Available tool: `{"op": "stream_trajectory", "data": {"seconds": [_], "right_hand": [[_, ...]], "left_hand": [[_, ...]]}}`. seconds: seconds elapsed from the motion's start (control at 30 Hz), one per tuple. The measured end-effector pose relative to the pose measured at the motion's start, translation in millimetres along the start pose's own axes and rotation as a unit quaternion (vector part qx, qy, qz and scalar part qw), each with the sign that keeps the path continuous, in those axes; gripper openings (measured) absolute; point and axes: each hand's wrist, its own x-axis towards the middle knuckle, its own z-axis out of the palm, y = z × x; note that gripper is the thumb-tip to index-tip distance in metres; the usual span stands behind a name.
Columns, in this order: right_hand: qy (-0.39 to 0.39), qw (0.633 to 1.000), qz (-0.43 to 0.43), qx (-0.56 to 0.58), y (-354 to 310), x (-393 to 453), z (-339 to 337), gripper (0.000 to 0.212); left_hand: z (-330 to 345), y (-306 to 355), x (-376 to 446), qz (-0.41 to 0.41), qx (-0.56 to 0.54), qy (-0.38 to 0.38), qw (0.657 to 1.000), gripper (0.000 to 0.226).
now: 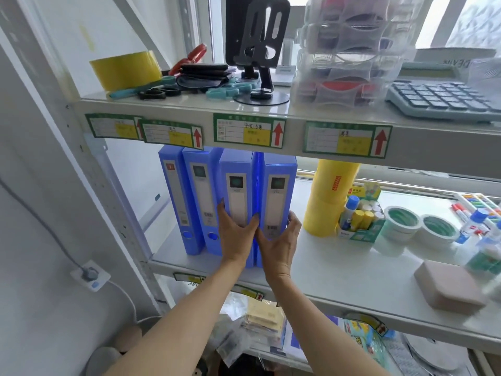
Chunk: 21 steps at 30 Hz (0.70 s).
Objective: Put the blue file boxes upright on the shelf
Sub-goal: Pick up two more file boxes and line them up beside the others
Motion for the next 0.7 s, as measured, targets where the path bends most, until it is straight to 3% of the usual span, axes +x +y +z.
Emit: {"op": "stream_trajectory", "data": {"seconds": [0.13, 0.23, 0.4, 0.5, 0.7], "right_hand": [[-0.028, 0.999, 0.009, -0.011, 7.0, 0.5, -5.7, 0.087], [-0.083, 0.995, 0.034, -0.033, 22.6, -2.6, -13.1, 0.098], [-0.161, 0.98, 0.087, -0.075, 41.8, -12.5, -22.8, 0.104], [-0.165, 0.978, 0.09, -0.087, 42.5, -13.9, -20.4, 0.102], [-0.164, 0.979, 0.083, -0.087, 39.7, -16.3, -12.1, 0.097]], "left_hand": [[-6.6, -13.4, -4.2, -0.012, -0.003, -0.057, 0.998, 0.086], [-12.9, -28.4, -16.2, -0.041, 0.059, -0.088, 0.994, 0.092], [-13.3, -41.7, -22.6, -0.075, 0.09, -0.091, 0.989, 0.077], [-10.8, -37.6, -14.8, -0.087, 0.086, -0.091, 0.988, 0.063], [-10.4, -33.8, -3.1, -0.11, 0.091, -0.098, 0.985, 0.06]]}}
